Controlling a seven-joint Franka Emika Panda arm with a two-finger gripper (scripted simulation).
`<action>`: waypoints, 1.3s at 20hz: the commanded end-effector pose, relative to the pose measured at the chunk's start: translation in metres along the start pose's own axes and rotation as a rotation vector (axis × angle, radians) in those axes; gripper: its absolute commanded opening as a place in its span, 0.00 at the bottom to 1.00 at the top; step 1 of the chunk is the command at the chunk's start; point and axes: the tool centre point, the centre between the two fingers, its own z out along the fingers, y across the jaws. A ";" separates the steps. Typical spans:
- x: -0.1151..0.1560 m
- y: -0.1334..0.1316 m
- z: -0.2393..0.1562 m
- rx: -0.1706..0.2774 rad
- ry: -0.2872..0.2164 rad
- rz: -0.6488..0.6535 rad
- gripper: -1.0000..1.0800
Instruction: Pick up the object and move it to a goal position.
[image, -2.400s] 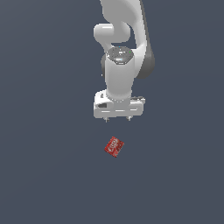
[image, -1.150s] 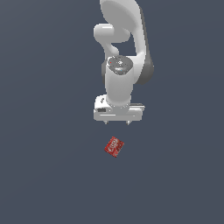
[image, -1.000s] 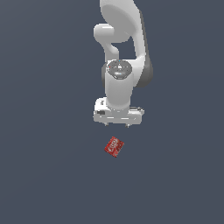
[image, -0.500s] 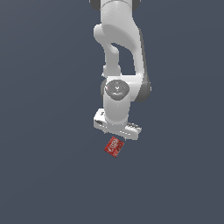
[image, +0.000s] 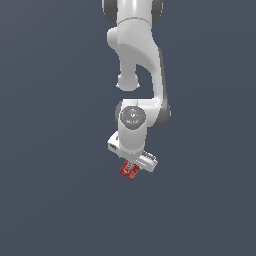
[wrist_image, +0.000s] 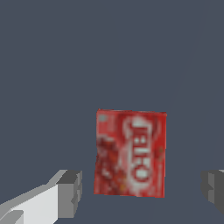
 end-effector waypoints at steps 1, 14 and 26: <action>0.002 -0.001 0.005 -0.001 0.001 0.026 0.96; 0.003 -0.001 0.026 -0.002 0.001 0.041 0.96; 0.004 -0.001 0.058 -0.001 0.002 0.044 0.00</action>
